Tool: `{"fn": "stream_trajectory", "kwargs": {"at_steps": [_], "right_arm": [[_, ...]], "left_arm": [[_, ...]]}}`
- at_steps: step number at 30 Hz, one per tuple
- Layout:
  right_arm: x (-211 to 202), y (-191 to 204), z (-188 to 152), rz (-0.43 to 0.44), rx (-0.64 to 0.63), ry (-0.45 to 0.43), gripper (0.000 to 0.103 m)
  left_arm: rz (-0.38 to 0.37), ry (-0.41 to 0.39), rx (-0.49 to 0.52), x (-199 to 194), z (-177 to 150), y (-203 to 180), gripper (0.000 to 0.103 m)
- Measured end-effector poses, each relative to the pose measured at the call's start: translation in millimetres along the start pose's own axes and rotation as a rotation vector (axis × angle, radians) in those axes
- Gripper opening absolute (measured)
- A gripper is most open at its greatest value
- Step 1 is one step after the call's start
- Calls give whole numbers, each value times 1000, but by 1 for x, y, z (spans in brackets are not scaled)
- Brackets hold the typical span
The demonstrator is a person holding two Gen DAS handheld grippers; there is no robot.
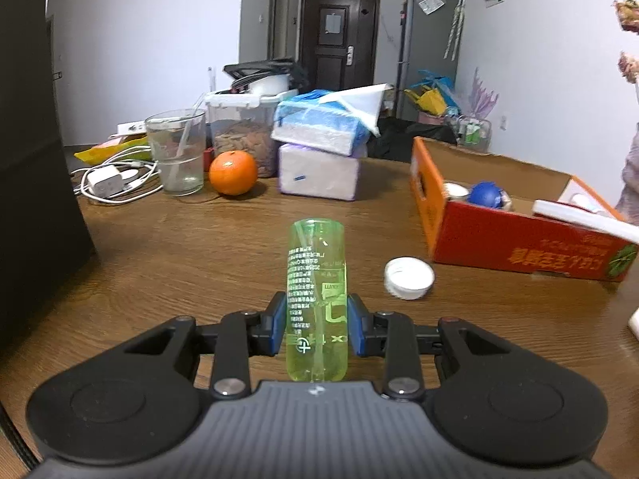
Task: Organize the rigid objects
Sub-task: 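Lift and carry the green bottle and tape roll over the cardboard box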
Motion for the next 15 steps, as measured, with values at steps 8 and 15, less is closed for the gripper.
{"fn": "stream_trajectory", "kwargs": {"at_steps": [8, 15], "right_arm": [[-12, 20, 3, 65, -6, -29, 42], [-25, 33, 9, 114, -3, -64, 42]], "left_arm": [[-58, -40, 13, -22, 1, -26, 32], [-105, -82, 13, -43, 4, -48, 32]]}}
Point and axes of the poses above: each gripper's, at about its wrist camera, not at the fingertips, and x roughly the way its jaws point, y to its left, z to its top, the point moved 1 cm from there along x, roughly the way its jaws point, and after that the axes turned 2 degrees about z, right-handed, at the moved point
